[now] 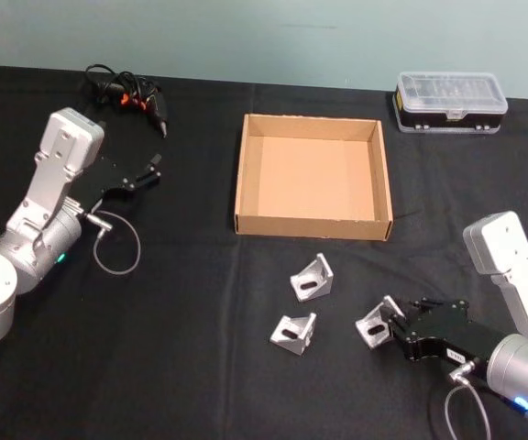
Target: Use one hand to pick up the angle iron from the table and place it into the box.
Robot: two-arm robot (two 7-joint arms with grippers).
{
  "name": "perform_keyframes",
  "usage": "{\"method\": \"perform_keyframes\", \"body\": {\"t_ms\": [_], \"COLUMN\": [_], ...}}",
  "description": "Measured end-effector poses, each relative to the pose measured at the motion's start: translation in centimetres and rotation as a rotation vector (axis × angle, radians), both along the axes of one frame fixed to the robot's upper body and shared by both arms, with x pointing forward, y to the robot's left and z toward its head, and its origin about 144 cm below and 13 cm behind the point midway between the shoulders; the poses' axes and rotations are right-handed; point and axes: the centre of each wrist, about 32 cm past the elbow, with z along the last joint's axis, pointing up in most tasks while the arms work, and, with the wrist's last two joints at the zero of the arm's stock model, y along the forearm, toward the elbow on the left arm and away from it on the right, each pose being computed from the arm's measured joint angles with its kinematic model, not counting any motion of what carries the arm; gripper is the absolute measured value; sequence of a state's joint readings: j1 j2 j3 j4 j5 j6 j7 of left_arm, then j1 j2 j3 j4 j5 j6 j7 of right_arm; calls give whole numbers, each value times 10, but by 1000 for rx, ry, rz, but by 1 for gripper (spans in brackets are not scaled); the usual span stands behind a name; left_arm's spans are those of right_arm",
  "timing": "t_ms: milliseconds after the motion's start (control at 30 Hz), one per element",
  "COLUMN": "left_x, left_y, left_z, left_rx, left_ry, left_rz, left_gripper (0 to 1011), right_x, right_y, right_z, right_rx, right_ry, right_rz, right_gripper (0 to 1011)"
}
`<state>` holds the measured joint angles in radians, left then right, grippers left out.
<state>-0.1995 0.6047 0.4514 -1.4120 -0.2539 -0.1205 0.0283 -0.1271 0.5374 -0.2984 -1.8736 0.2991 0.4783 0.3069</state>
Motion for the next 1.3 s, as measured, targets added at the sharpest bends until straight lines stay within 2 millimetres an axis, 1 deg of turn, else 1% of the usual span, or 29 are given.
{"method": "perform_keyframes", "body": {"t_ms": [33, 100, 133, 233, 400, 567, 667, 767, 867, 900, 1100, 1133, 1200, 1300], "left_x": [0, 0, 0, 0, 0, 0, 0, 0, 0, 0, 0, 0, 0, 0], "left_y": [0, 0, 0, 0, 0, 0, 0, 0, 0, 0, 0, 0, 0, 0], "left_z": [0, 0, 0, 0, 0, 0, 0, 0, 0, 0, 0, 0, 0, 0], "left_rx": [0, 0, 0, 0, 0, 0, 0, 0, 0, 0, 0, 0, 0, 0], "left_ry": [0, 0, 0, 0, 0, 0, 0, 0, 0, 0, 0, 0, 0, 0], "left_rz": [0, 0, 0, 0, 0, 0, 0, 0, 0, 0, 0, 0, 0, 0], "left_gripper": [1011, 1011, 1011, 1011, 1011, 1011, 1011, 1011, 1011, 1011, 1011, 1011, 1011, 1011], "right_x": [0, 0, 0, 0, -1, -2, -4, -4, -4, -4, 0, 0, 2, 4], "right_y": [0, 0, 0, 0, -2, -4, -7, -11, -12, -13, -14, -14, -14, -14], "right_z": [0, 0, 0, 0, 0, 7, 16, 31, 41, 48, 73, 73, 80, 83], "right_rx": [0, 1, 0, 0, 2, 13, 27, 44, 51, 56, 70, 70, 76, 78], "right_ry": [-1, -2, -3, -3, -9, -38, -81, -147, -185, -213, -304, -304, -333, -346], "right_rz": [1, 1, 2, 3, 0, -7, -17, -25, -26, -24, -16, -16, -12, -10], "right_gripper": [225, 190, 137, 80, 80, 80, 80, 80, 79, 80, 80, 80, 80, 80]}}
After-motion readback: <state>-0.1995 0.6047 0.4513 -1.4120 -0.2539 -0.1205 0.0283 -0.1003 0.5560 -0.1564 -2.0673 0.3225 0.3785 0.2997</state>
